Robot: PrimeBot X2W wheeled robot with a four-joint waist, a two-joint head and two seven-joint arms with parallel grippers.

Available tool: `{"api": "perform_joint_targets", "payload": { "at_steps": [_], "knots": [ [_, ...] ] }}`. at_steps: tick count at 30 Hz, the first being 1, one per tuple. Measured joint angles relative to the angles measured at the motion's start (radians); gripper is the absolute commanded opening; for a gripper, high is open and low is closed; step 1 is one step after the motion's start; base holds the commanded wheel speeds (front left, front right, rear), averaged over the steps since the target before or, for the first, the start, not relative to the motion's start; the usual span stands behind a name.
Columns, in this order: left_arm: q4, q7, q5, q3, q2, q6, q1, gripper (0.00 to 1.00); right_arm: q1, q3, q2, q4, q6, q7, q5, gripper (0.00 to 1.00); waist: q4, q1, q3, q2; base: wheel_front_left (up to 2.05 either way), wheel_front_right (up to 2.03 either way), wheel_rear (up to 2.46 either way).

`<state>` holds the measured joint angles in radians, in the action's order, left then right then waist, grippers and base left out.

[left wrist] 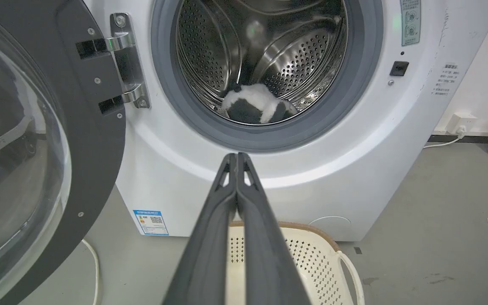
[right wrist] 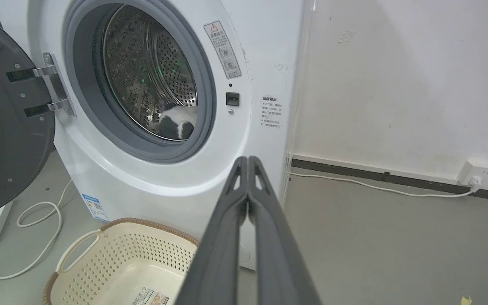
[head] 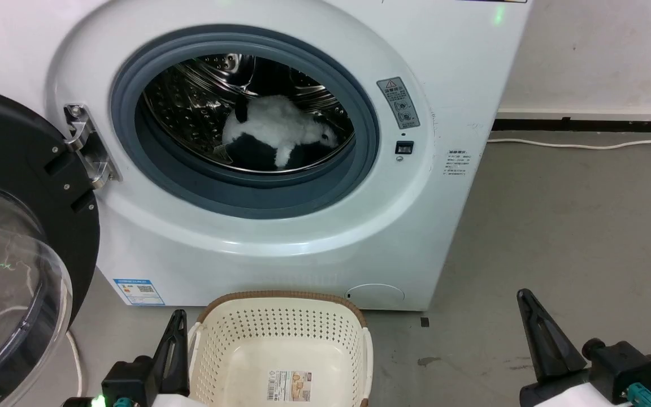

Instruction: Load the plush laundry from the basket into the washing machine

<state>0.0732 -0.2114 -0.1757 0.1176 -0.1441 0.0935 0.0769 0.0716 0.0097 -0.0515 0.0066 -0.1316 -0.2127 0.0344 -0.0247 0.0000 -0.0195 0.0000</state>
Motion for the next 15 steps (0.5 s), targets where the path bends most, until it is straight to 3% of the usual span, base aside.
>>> {"api": "perform_joint_targets", "payload": {
  "at_steps": [15],
  "knots": [
    [-0.008,0.031,0.025,-0.014,0.010,-0.012,-0.009,0.00,-0.003,-0.001,0.000,0.000,0.000,0.033,-0.002,0.00,0.004,0.0000,0.003,0.0000,0.00,0.00,0.00]
  ]
}}
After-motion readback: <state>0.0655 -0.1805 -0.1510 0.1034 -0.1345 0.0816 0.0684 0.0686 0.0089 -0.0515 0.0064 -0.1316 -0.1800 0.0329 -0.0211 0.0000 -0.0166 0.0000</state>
